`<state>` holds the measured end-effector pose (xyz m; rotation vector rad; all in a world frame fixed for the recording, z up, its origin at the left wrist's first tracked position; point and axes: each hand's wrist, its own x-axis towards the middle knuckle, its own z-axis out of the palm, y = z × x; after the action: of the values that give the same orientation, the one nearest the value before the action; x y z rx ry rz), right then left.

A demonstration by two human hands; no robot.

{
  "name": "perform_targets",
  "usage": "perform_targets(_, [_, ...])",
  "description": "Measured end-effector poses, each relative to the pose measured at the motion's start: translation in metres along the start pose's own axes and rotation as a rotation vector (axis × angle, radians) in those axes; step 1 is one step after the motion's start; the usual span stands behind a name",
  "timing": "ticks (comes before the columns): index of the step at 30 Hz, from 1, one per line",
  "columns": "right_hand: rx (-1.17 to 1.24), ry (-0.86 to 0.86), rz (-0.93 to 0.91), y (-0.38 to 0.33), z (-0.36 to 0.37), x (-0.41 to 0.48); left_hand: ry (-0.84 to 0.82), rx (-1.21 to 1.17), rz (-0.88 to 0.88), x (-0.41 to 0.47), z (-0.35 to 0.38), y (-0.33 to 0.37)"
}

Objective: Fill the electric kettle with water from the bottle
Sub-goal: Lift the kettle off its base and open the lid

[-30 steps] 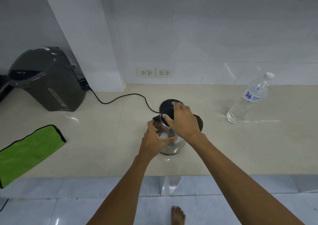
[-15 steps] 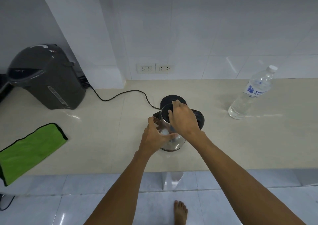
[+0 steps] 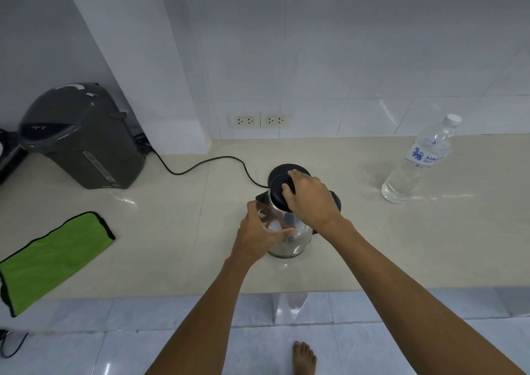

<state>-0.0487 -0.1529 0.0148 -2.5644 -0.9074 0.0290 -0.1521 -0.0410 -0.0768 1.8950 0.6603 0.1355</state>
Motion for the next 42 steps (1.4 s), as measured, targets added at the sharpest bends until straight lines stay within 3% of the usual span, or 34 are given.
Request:
perform_targets(13, [0.393,0.033,0.079,0.02,-0.035,-0.005,-0.024,-0.03,0.003,-0.002,-0.002,0.001])
perform_targets(32, [1.205,0.103,0.313,0.071,-0.041,-0.028,-0.024,-0.011,-0.013,-0.002,-0.001,-0.001])
perform_targets(42, [1.399,0.151,0.425,0.085,-0.036,-0.043,-0.038,-0.012,-0.012,-0.005,-0.002,0.003])
